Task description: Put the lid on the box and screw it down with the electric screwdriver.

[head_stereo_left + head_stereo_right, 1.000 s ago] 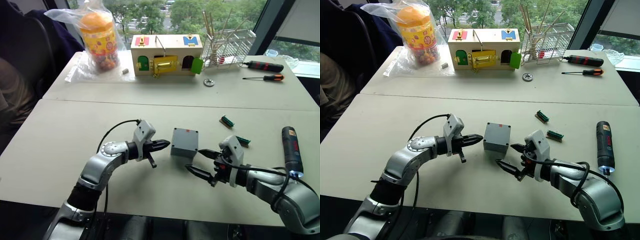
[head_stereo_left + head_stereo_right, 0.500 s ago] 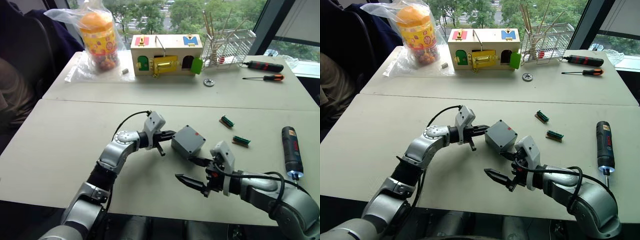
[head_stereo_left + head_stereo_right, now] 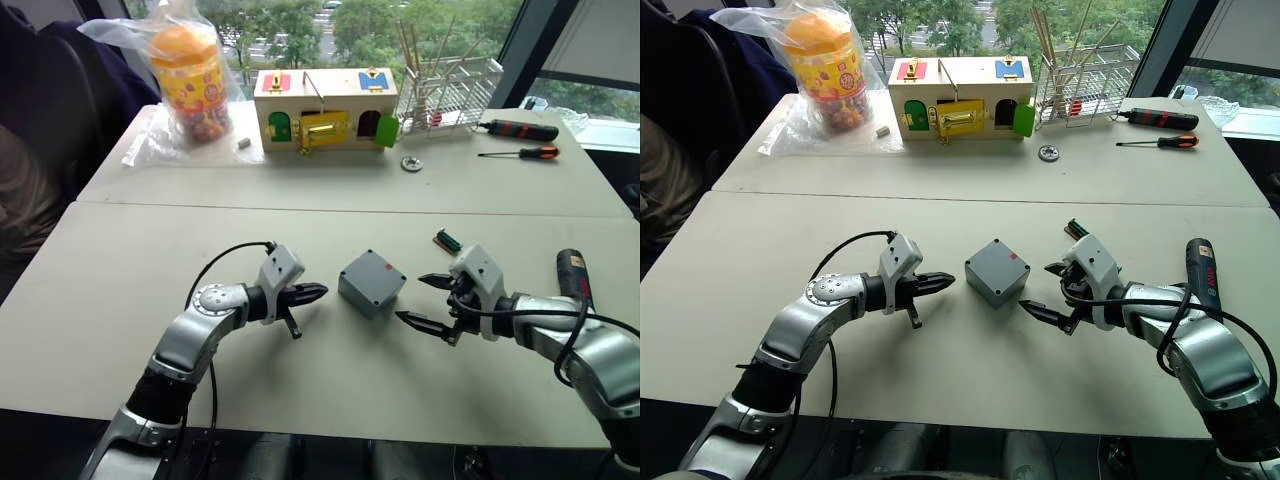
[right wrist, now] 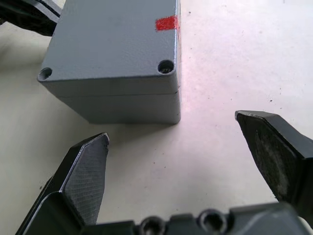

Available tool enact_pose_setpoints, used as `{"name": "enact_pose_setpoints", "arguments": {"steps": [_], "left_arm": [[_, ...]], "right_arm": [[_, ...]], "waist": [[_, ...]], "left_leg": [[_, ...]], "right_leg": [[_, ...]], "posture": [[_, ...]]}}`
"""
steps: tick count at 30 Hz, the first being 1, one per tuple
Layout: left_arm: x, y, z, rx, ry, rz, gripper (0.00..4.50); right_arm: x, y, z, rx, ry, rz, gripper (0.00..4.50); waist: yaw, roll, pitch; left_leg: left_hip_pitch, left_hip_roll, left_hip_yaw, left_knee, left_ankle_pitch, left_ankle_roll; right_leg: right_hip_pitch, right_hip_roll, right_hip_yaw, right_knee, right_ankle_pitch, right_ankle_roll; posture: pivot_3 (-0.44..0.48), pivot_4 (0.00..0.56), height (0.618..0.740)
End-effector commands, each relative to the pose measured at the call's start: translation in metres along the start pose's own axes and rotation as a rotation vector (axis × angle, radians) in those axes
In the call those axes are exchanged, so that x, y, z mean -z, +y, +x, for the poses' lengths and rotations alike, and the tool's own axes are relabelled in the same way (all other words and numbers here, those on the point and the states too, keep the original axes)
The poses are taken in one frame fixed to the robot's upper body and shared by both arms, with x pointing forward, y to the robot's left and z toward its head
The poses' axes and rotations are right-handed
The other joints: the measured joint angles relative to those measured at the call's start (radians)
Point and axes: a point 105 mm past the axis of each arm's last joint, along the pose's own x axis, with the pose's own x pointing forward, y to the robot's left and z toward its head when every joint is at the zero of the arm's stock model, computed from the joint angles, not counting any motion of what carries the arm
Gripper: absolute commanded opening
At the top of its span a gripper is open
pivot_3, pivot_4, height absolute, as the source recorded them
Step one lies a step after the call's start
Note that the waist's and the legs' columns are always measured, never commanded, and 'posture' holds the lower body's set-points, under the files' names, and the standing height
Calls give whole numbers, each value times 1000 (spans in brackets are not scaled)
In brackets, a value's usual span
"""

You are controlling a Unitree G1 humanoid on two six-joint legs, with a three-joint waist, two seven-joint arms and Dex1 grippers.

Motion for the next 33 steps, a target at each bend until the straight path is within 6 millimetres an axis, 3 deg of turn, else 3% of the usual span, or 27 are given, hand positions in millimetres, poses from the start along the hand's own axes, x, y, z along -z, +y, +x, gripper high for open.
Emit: {"name": "enact_pose_setpoints", "arguments": {"steps": [1,13,21,26,29,33], "left_arm": [[-13,-9,10,21,-50,21,0],[-26,-2,31,-9,-112,40,0],[-26,5,35,-34,-111,64,0],[-27,6,28,-32,-112,62,0],[-34,11,14,-46,-132,39,0],[-71,18,-8,-34,-252,-4,0]], "right_arm": [[-7,5,7,-66,-28,-51,4483],[-10,43,11,-156,-67,19,4483],[-11,46,11,-121,-79,49,4483],[-6,28,-2,-24,-43,50,4483],[-4,5,-25,79,-43,80,4483],[-12,-38,-51,239,-145,175,4483]], "waist": [[0,0,0],[0,0,0],[0,0,0],[2,0,0],[1,0,0],[-2,0,0]], "left_leg": [[0,0,0,0,0,0],[0,0,0,0,0,0],[0,0,-1,0,0,0],[0,-1,-1,0,0,0],[0,-1,-1,0,0,0],[0,0,-1,0,0,0]], "right_leg": [[0,0,0,0,0,0],[0,0,-1,0,0,0],[0,0,-1,0,0,0],[0,0,-1,0,0,0],[0,0,-1,0,0,0],[0,0,0,0,0,0]], "posture": [[0,150,740],[0,150,740],[0,150,740],[0,150,740],[0,150,740],[0,150,740]]}}
